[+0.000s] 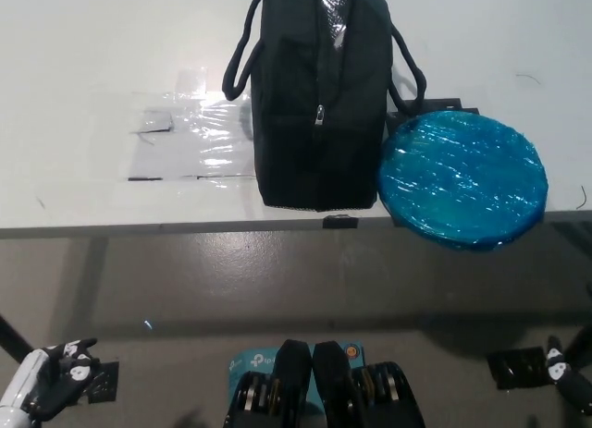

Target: The robot uses its right hand to pick up a stack of plates kept in the middle of the desk and put it inside a bag kept next to it

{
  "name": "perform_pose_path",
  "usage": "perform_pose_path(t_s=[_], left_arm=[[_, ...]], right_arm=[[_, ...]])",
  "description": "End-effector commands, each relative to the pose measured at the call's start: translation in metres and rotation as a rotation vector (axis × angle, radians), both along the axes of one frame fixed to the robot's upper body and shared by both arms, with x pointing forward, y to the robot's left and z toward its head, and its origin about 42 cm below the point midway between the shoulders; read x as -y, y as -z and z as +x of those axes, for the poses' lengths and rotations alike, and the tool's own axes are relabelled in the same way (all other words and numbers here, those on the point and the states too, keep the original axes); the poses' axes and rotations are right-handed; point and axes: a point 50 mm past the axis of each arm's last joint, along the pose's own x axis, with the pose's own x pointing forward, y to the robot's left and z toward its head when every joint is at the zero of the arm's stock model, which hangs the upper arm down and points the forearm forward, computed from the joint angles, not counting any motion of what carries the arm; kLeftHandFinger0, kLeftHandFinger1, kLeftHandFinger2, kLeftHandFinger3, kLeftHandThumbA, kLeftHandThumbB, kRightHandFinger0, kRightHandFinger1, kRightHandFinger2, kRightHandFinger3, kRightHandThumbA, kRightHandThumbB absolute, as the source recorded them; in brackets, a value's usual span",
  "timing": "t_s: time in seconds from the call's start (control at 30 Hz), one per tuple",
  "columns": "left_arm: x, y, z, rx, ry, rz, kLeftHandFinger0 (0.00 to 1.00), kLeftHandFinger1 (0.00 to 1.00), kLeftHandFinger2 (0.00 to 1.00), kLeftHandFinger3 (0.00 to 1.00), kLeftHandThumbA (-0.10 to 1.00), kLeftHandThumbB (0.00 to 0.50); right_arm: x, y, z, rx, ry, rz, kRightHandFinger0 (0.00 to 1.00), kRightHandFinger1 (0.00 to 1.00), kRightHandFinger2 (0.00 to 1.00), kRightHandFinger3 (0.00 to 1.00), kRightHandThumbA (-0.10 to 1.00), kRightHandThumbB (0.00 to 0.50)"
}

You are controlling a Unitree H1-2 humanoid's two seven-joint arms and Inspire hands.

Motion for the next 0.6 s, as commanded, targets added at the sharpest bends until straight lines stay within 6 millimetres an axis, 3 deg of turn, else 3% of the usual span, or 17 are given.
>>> perform_pose_path(t_s=[0.0, 0.23, 0.33, 0.43, 0.57], left_arm=[[-0.002, -0.013, 0.008, 0.035, 0.020, 0.002, 0.70, 0.71, 0.81, 0.81, -0.10, 0.116], [-0.005, -0.018, 0.008, 0.040, 0.045, 0.035, 0.68, 0.71, 0.82, 0.81, -0.10, 0.091], [-0.006, -0.019, 0.010, 0.044, 0.044, 0.031, 0.67, 0.70, 0.81, 0.80, -0.10, 0.093], [-0.006, -0.019, 0.010, 0.040, 0.037, 0.033, 0.71, 0.70, 0.80, 0.79, -0.10, 0.103], [-0.005, -0.020, 0.010, 0.036, 0.032, 0.026, 0.72, 0.70, 0.78, 0.79, -0.10, 0.078]], right_arm=[[-0.024, -0.058, 0.012, 0.177, 0.013, -0.403, 1.00, 1.00, 1.00, 1.00, 0.63, 0.500], [-0.046, -0.094, 0.022, 0.246, 0.015, -0.518, 1.00, 1.00, 1.00, 1.00, 0.78, 0.500], [-0.051, -0.106, 0.022, 0.298, 0.013, -0.518, 1.00, 1.00, 1.00, 1.00, 0.77, 0.500], [-0.060, -0.137, 0.027, 0.424, -0.008, -0.581, 1.00, 1.00, 1.00, 1.00, 0.76, 0.500], [-0.073, -0.150, 0.035, 0.477, -0.093, -0.649, 1.00, 1.00, 1.00, 1.00, 0.73, 0.500]])
